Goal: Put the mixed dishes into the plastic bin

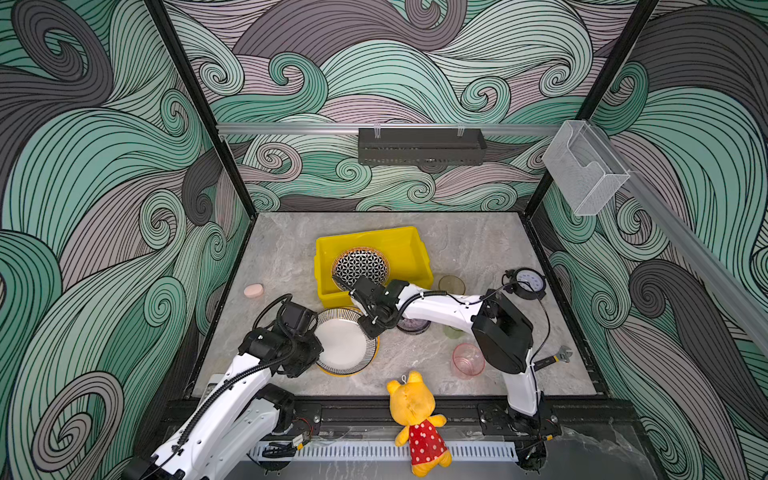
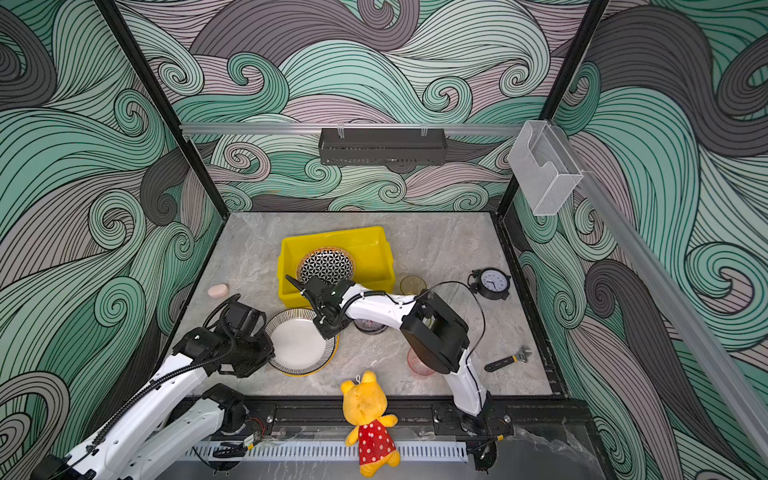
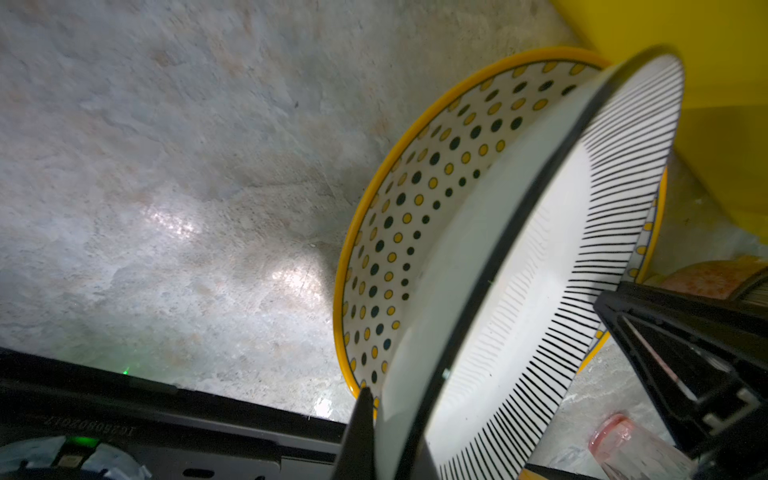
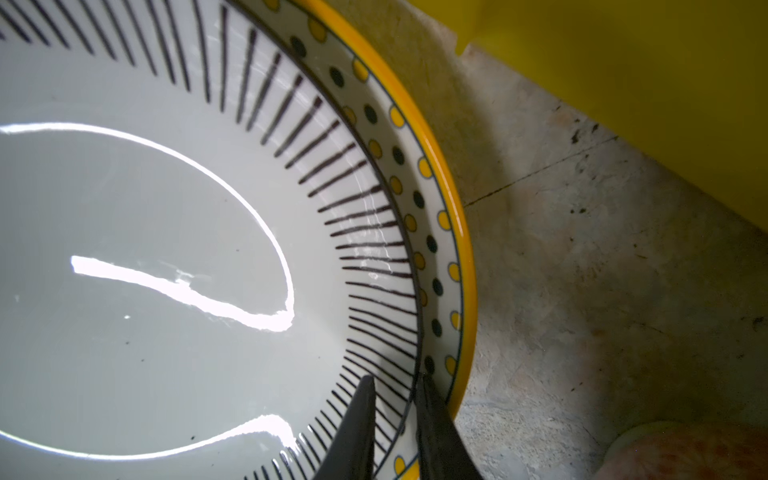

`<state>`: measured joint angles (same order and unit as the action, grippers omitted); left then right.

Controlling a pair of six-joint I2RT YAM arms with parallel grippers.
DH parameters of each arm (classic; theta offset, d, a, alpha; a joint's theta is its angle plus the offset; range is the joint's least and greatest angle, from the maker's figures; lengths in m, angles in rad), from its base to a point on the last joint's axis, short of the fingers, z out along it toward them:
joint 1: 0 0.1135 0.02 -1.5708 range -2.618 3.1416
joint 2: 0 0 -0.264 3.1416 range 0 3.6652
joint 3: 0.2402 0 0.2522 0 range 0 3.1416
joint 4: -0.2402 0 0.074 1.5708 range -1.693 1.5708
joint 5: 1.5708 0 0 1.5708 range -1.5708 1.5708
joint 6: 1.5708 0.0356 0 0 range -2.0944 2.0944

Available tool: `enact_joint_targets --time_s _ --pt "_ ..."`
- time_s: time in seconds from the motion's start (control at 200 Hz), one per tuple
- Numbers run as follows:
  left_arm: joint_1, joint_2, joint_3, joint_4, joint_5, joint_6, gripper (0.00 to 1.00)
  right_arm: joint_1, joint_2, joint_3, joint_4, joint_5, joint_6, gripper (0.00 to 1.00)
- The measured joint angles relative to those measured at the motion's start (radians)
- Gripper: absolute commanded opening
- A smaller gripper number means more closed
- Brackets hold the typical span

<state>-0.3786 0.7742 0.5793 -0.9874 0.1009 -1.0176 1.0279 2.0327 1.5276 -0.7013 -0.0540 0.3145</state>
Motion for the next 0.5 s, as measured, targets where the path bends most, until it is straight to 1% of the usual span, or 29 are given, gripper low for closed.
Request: enact_joint_targets --time_s 0.165,0.335,0.5 --pt "0.000 0.000 0.011 -0.019 -0.004 0.003 0.00 0.006 -0.041 0.000 -0.013 0.008 0.001 0.26" --pt "0.000 -0.006 0.027 -0.052 -0.016 0.012 0.00 0.013 -0.103 0.008 -0.014 0.022 0.003 0.31" --pt "0.000 -0.006 0.033 -0.068 -0.020 0.022 0.00 0.023 -0.158 0.007 -0.013 0.058 0.003 0.33"
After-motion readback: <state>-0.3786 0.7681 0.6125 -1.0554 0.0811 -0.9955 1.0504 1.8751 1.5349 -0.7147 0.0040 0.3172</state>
